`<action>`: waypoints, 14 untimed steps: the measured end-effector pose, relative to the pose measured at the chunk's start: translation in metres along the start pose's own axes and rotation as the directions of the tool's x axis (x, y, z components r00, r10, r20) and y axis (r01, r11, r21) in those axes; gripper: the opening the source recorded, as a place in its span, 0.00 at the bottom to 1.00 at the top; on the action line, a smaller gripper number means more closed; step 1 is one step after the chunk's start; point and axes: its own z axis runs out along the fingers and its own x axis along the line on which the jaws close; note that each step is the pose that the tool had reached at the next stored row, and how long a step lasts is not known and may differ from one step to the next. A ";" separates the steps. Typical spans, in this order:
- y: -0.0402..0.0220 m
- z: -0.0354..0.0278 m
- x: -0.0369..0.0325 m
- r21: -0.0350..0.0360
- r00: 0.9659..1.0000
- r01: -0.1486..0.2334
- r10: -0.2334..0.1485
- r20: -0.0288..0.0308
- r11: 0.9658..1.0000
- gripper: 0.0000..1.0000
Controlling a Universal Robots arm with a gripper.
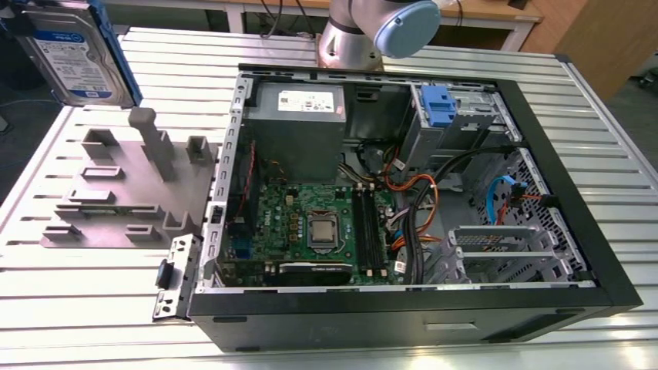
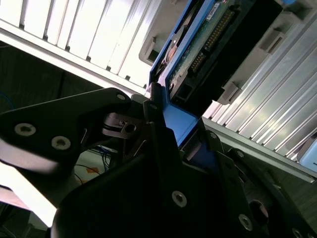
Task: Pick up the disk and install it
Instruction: 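Pick up the disk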
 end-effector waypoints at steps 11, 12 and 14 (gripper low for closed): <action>0.0000 -0.0101 0.0000 0.000 1.000 0.000 0.000 0.000 1.000 0.36; 0.0000 -0.0110 0.0000 0.000 1.000 0.000 0.000 0.000 1.000 0.36; 0.0001 -0.0129 0.0000 0.000 1.000 0.000 0.000 0.000 1.000 0.36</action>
